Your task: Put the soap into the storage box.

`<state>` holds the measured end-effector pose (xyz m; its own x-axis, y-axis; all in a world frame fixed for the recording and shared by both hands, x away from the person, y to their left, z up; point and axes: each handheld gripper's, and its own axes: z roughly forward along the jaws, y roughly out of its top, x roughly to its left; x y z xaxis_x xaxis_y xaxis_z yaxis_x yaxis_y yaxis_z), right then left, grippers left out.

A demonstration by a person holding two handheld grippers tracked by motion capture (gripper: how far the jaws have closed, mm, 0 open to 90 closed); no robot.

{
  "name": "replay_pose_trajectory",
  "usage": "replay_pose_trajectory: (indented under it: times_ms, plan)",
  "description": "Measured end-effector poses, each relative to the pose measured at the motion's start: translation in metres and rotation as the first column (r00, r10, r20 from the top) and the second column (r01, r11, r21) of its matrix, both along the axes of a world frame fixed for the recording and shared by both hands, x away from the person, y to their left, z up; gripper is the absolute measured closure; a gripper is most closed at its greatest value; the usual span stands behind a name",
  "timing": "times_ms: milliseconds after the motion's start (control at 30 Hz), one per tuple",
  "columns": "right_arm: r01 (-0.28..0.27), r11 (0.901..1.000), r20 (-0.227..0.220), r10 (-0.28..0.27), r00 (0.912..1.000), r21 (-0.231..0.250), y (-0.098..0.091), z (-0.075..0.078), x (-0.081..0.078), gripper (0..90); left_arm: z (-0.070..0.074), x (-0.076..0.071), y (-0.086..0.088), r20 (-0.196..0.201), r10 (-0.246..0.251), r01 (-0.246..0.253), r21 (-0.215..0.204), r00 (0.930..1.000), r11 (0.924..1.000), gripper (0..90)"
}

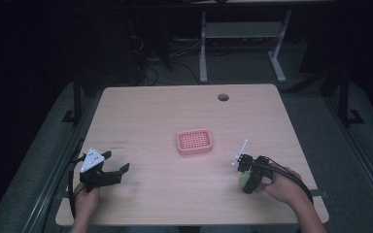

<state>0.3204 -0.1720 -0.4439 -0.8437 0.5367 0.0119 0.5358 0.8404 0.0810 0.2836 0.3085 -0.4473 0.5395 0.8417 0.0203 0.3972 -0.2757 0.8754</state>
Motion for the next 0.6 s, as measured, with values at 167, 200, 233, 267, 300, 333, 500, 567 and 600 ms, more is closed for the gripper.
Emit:
replay_pose_trajectory:
  times_ms: [167,200,233,267,300,333,500,567,600]
  plan:
    - [0.0,0.9996,0.029,-0.001,0.9996,0.03,-0.003,0.0,-0.003,26.4,0.0,0.0,0.001,-0.004,0.004,-0.004,0.001,1.0,1.0,14.1]
    - [-0.001,0.9994,0.036,0.0,0.9993,0.035,-0.004,0.001,-0.003,26.4,0.0,0.0,0.001,-0.004,0.004,-0.004,-0.001,1.0,1.0,14.1]
    - [-0.003,0.9991,0.034,0.002,0.9994,0.041,-0.004,0.001,-0.002,26.4,0.0,0.0,0.001,-0.004,0.004,-0.004,0.0,1.0,1.0,14.1]
    - [-0.002,0.999,0.034,0.0,0.9994,0.045,-0.004,0.002,-0.002,26.3,0.0,0.0,0.001,-0.002,0.004,-0.004,-0.001,1.0,1.0,14.1]
    - [-0.002,0.9989,0.036,0.0,0.9994,0.047,-0.004,0.003,-0.002,26.4,0.0,0.0,0.001,-0.002,0.005,-0.005,0.0,1.0,1.0,14.1]
    - [-0.003,0.999,0.032,0.002,0.9995,0.045,-0.004,0.004,-0.002,26.3,0.0,0.0,0.001,-0.002,0.005,-0.005,-0.002,1.0,1.0,14.1]
    - [-0.018,0.9985,0.054,0.015,0.9984,0.051,0.0,0.015,0.001,26.3,0.0,0.0,0.001,0.0,0.004,-0.004,-0.002,1.0,1.0,14.0]
    - [-0.021,0.9975,0.061,0.017,0.998,0.067,0.0,0.019,0.003,26.3,0.0,0.0,0.001,-0.001,0.004,-0.004,-0.003,1.0,1.0,14.1]
    - [-0.028,0.9971,0.067,0.023,0.9975,0.07,0.001,0.02,0.005,26.3,0.0,0.0,0.001,-0.001,0.004,-0.004,-0.005,1.0,1.0,14.1]
